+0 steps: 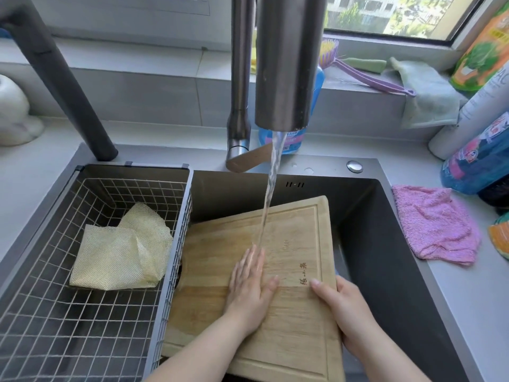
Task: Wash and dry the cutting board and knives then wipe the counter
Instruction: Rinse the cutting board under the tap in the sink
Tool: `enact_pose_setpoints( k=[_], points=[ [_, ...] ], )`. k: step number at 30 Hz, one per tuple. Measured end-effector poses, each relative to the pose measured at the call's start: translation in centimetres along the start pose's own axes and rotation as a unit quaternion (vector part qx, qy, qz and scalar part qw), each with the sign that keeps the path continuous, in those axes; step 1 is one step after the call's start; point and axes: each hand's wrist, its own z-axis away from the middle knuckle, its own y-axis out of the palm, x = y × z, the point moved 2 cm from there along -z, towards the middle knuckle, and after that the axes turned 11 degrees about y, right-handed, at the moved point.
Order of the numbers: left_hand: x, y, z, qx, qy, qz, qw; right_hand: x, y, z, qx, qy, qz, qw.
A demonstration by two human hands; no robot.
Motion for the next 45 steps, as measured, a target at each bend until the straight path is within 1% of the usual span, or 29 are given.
enact_pose_setpoints(
  k=[1, 4, 6, 8, 10, 12, 14, 16, 19, 21, 22, 24, 28, 30, 31, 32, 34, 35, 36, 38, 42, 44, 45],
  points=[
    [0.4, -0.6, -0.2, 0.003, -0.014, 0.011, 1.0, 0.5, -0.2, 0.3, -0.007, -0.008, 0.003, 1.0],
    [2.2, -1.8, -0.7, -0.017, -0.123, 0.074, 0.99, 1.6, -0.9, 1.5, -0.031, -0.032, 0.01, 0.999],
    [1.5, -1.7, -0.9, -0.021, -0.147, 0.081, 0.986, 1.9, -1.5, 2.1, -0.045, -0.044, 0.01, 0.998],
    [-1.1, -1.1, -1.4, -0.011, -0.112, 0.088, 0.99, 2.1, -1.9, 2.8, -0.059, -0.056, 0.0, 0.997],
    [-4.4, -0.7, -1.7, -0.005, -0.033, 0.093, 0.995, 2.3, -2.1, 3.4, -0.062, -0.061, -0.006, 0.996],
    [-5.6, -0.8, -2.3, -0.007, 0.032, 0.093, 0.995, 2.6, -2.4, 4.1, -0.063, -0.063, -0.018, 0.996],
    [-4.4, -1.3, -3.1, -0.014, 0.031, 0.105, 0.994, 2.8, -3.0, 5.2, -0.065, -0.067, -0.026, 0.995],
    [-2.4, -2.4, -3.7, -0.023, -0.003, 0.108, 0.994, 3.1, -3.6, 6.5, -0.059, -0.067, -0.031, 0.996],
    [0.0, -4.2, -4.3, -0.015, -0.058, 0.082, 0.995, 3.6, -4.1, 8.5, -0.044, -0.061, -0.044, 0.996],
    [0.5, -4.9, -4.3, -0.018, -0.091, 0.081, 0.992, 3.9, -4.1, 9.2, -0.045, -0.063, -0.041, 0.996],
    [0.2, -5.0, -4.1, -0.017, -0.093, 0.081, 0.992, 4.1, -3.9, 9.4, -0.046, -0.064, -0.038, 0.996],
    [-1.4, -4.6, -3.2, 0.002, -0.063, 0.076, 0.995, 4.1, -3.5, 9.2, -0.046, -0.061, -0.041, 0.996],
    [-5.4, -3.1, 0.3, 0.025, 0.071, 0.045, 0.996, 4.2, -3.0, 8.5, -0.058, -0.052, -0.065, 0.995],
    [-4.7, -2.8, 1.3, 0.035, 0.1, 0.034, 0.994, 4.5, -3.4, 8.6, -0.065, -0.053, -0.073, 0.994],
    [-3.5, -2.9, 1.4, 0.029, 0.085, 0.037, 0.995, 4.6, -3.6, 8.8, -0.068, -0.054, -0.077, 0.993],
    [-1.9, -3.3, 1.4, 0.013, 0.042, 0.05, 0.998, 4.7, -3.9, 9.0, -0.071, -0.056, -0.081, 0.993],
    [1.2, -4.4, 1.8, -0.011, -0.095, 0.066, 0.993, 4.8, -4.3, 9.8, -0.079, -0.063, -0.091, 0.991],
    [2.0, -4.6, 2.2, -0.011, -0.142, 0.061, 0.988, 4.9, -4.5, 10.2, -0.082, -0.068, -0.095, 0.99],
    [2.0, -4.6, 2.5, -0.007, -0.158, 0.052, 0.986, 5.0, -4.7, 10.6, -0.085, -0.073, -0.098, 0.989],
    [0.1, -4.2, 3.1, -0.006, -0.124, 0.05, 0.991, 5.2, -5.0, 11.2, -0.092, -0.088, -0.104, 0.986],
    [-5.4, -2.1, 5.1, 0.005, 0.039, 0.023, 0.999, 5.6, -5.0, 11.5, -0.088, -0.1, -0.107, 0.985],
    [-5.0, -1.7, 5.2, 0.009, 0.075, 0.011, 0.997, 5.5, -5.1, 11.0, -0.089, -0.102, -0.104, 0.985],
    [-3.9, -1.7, 4.9, 0.009, 0.068, 0.006, 0.998, 5.3, -5.2, 10.7, -0.089, -0.103, -0.104, 0.985]
  ],
)
